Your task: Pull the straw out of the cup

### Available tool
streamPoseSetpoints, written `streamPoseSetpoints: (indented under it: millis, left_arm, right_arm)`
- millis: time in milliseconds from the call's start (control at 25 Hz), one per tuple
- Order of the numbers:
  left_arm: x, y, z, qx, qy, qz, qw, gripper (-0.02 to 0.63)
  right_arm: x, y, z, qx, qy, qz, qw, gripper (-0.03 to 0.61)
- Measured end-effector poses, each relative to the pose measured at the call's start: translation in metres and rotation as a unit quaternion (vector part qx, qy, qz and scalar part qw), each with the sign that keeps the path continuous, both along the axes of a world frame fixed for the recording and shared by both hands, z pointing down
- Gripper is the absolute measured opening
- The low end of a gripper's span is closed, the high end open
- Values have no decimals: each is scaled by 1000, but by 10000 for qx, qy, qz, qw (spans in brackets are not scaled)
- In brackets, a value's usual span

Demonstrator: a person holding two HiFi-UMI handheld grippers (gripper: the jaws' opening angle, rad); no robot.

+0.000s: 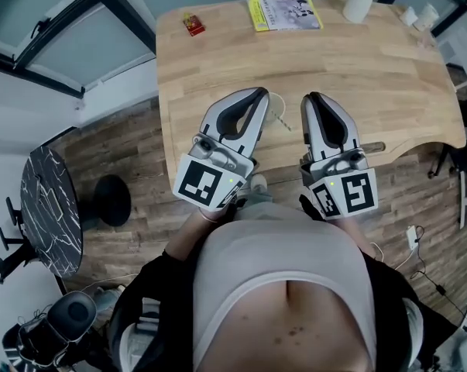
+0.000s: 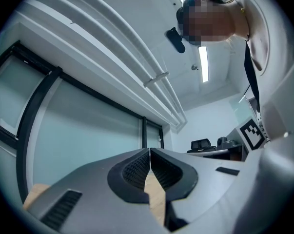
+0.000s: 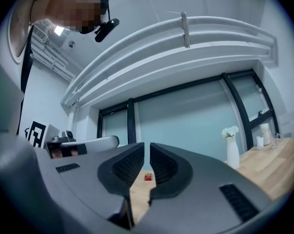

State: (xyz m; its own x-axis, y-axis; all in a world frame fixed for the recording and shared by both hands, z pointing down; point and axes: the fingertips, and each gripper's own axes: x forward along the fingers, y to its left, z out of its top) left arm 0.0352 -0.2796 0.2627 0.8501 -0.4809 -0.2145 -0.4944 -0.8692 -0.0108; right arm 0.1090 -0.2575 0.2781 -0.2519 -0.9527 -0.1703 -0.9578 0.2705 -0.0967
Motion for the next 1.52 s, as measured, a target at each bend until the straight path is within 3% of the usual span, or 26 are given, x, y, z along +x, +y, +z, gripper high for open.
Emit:
streamPoseSetpoints:
  millis: [480,760,880,1520]
  left_arm:
    - [9,-18,1,-93,-4,-154,9998,11]
    - [4,-18,-3,-74,80,-618,9980,11]
    - [2,-20,1,-138,60,-719,9973,11]
    - [-5,-14,6,-158,-72,-1081,9940,11]
  right_arm:
    - [5,-21,-4,-65,85,-270,9996,37]
    - [7,-24,2,-178,190,-704,9972,40]
    - [0,-28,11,-268,210,-964,9948,118]
    - [-15,-21,60,-424,391,-1708,9836,172]
